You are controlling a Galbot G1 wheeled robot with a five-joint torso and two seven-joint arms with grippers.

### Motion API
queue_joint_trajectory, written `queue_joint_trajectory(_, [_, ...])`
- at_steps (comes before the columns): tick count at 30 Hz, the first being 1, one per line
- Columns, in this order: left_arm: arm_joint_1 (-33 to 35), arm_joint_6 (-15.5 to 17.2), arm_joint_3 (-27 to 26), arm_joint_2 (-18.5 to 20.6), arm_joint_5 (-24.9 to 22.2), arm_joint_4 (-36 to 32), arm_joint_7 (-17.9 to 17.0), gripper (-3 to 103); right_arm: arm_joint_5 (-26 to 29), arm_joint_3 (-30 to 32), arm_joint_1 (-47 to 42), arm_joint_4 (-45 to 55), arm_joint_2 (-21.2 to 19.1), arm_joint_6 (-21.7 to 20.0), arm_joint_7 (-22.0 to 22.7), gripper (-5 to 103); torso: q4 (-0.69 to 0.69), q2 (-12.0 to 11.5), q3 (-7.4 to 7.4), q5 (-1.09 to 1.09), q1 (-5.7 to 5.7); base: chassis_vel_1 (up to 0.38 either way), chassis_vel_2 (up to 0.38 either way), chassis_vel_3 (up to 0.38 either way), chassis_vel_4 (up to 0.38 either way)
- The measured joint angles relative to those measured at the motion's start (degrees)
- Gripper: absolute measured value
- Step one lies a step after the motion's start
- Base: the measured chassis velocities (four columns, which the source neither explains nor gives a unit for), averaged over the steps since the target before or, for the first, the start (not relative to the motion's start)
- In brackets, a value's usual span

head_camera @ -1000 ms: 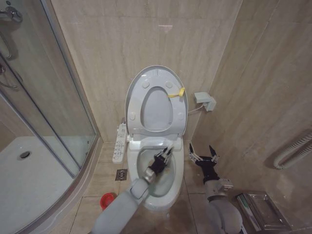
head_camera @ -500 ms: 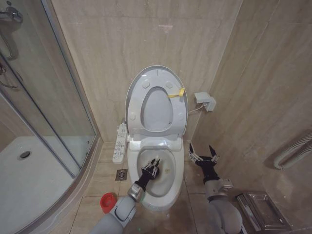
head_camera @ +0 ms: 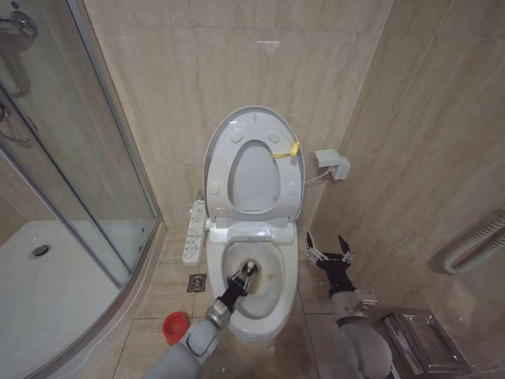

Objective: Open the toilet lid, clean the toilet bowl with a toilet brush, close the toilet lid, and flush.

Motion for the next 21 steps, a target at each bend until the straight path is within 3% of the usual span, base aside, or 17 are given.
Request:
queue_joint_trajectory(9, [-3.38,1.33,2.88,-2.85,-2.25,-2.89,-0.03,17,0.00,0.00,0.00,0.00,0.00,0.00,0.01,100,-0.01,0.00,0.00,0.01,0.00,0.000,0.000,0.000,0.000])
queue_joint_trajectory(21, [-6.72,1.32,5.31,-6.61,-2.39,-0.32,0.06,17,0.00,0.00,0.00,0.00,0.00,0.00,-0.01,100,0.01,0.00,0.00,0.00,0.00,0.000,0.000,0.000,0.000])
